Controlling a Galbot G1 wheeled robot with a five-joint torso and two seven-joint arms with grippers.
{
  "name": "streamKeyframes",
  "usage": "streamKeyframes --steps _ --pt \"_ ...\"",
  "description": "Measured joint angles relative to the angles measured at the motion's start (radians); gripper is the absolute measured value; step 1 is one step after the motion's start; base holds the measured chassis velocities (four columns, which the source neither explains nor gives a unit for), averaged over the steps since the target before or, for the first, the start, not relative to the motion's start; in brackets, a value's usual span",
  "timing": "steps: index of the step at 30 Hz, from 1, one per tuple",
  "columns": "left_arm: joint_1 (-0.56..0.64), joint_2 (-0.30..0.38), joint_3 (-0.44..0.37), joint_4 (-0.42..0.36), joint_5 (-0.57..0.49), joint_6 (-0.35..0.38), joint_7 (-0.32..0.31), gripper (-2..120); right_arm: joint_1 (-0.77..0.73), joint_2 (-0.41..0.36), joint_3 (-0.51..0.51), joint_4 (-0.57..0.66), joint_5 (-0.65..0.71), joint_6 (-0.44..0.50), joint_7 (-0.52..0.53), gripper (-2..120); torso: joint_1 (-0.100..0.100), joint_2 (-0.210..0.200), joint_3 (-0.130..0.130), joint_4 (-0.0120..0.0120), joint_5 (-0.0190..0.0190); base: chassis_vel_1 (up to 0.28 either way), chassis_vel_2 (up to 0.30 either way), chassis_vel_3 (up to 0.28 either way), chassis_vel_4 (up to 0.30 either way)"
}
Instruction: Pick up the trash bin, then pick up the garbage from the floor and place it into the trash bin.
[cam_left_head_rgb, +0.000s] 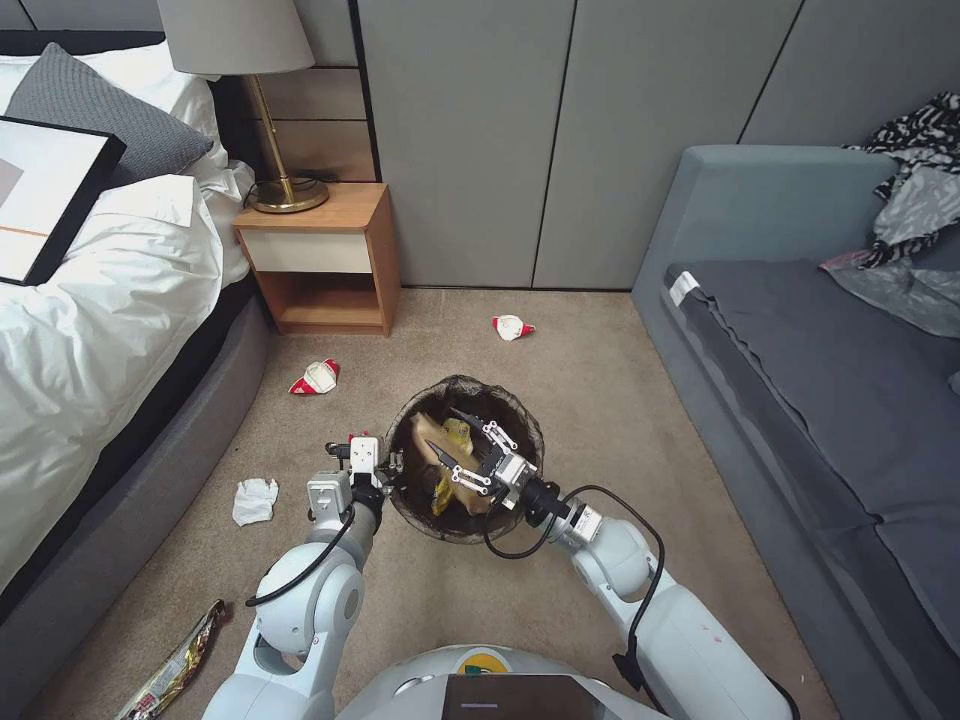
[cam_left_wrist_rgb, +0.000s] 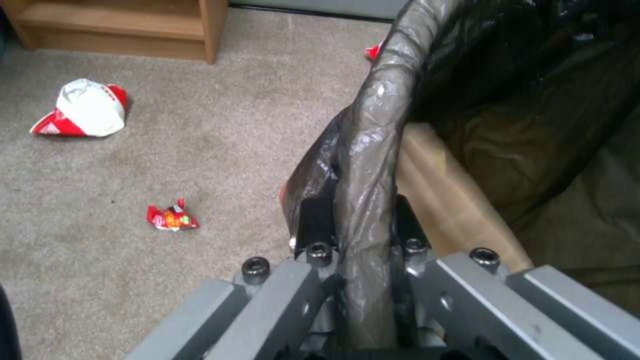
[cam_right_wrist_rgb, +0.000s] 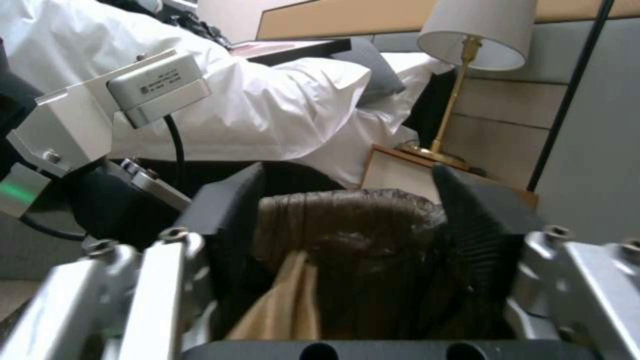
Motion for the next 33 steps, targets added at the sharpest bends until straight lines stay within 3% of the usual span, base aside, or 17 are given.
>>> streamKeyframes --steps 2,3,8,11,25,29,31,33 --pt "0.000 0.000 0.000 0.000 0.000 0.000 0.000 0 0.000 0.000 0.000 0.000 0.000 0.000 0.000 68 0.000 0.000 0.000 0.0000 0.0000 0.000 0.000 0.000 0.000" --pt "0.000 0.000 -0.001 0.000 0.000 0.000 0.000 0 -0.001 0.000 0.001 0.000 0.000 0.000 0.000 76 0.000 0.000 0.000 0.0000 0.0000 0.000 0.000 0.000 0.000" --pt "0.000 0.002 -0.002 0.000 0.000 0.001 0.000 0 -0.003 0.000 0.002 0.000 -0.002 0.003 -0.002 86 0.000 0.000 0.000 0.0000 0.0000 0.000 0.000 0.000 0.000" --pt "0.001 0.003 -0.004 -0.002 -0.001 0.005 0.000 0 -0.004 -0.001 0.004 0.003 -0.003 0.004 -0.003 100 0.000 0.000 0.000 0.0000 0.0000 0.000 0.000 0.000 0.000" --pt "0.006 0.008 -0.008 -0.008 -0.005 0.019 0.001 0 -0.018 0.000 0.028 0.036 -0.003 0.004 0.005 100 0.000 0.000 0.000 -0.0001 0.0000 0.000 0.000 0.000 0.000" --pt "0.012 0.017 -0.011 -0.022 -0.036 0.047 -0.010 0 -0.034 0.033 0.060 0.088 -0.012 -0.012 0.129 100 0.000 0.000 0.000 0.0002 0.0000 0.000 0.000 0.000 0.000" --pt "0.018 0.032 -0.022 -0.023 -0.047 0.060 -0.019 0 -0.086 0.078 0.114 0.151 -0.050 -0.057 0.339 100 0.000 0.000 0.000 0.0000 -0.0001 0.000 0.000 0.000 0.000" --pt "0.019 0.036 -0.024 -0.024 -0.049 0.061 -0.020 0 -0.106 0.086 0.132 0.166 -0.054 -0.061 0.385 100 0.000 0.000 0.000 0.0000 0.0000 0.000 0.000 0.000 0.000"
